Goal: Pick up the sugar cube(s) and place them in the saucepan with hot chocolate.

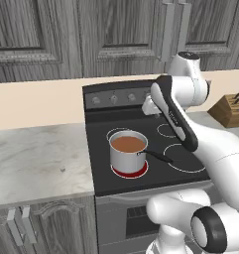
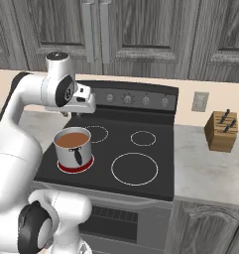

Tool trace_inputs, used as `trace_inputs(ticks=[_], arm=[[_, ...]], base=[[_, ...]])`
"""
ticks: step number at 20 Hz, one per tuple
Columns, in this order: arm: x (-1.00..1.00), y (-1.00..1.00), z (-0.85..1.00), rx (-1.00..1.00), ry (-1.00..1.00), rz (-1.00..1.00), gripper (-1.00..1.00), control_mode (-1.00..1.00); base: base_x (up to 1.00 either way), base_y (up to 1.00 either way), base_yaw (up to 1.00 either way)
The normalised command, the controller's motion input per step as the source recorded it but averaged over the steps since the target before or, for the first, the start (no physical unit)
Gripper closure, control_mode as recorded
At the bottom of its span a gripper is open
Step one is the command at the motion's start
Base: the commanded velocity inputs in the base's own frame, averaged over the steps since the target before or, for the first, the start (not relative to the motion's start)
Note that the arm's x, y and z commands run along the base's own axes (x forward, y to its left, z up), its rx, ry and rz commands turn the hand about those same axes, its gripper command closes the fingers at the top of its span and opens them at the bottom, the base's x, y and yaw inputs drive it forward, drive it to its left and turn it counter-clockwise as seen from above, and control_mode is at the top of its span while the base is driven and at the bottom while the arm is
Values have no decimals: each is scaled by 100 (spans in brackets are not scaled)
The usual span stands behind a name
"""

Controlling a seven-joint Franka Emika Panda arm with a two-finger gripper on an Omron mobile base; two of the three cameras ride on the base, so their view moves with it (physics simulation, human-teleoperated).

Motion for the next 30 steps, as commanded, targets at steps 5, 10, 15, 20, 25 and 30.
trace_inputs(ticks=[5,10,15,20,25,30], arm=[[-10,58,-11,-3,5,1,-100,-100],[-1,100,-20,-7,8,10,-100,-100],[0,100,-51,-2,15,10,-100,-100],[0,100,-74,0,9,9,-100,-100],[0,88,-49,1,2,2,-100,-100],[10,61,-31,0,-1,-1,-100,-100]], base=[[0,0,0],[0,0,0],[0,0,0],[0,0,0],[0,0,0],[0,0,0]])
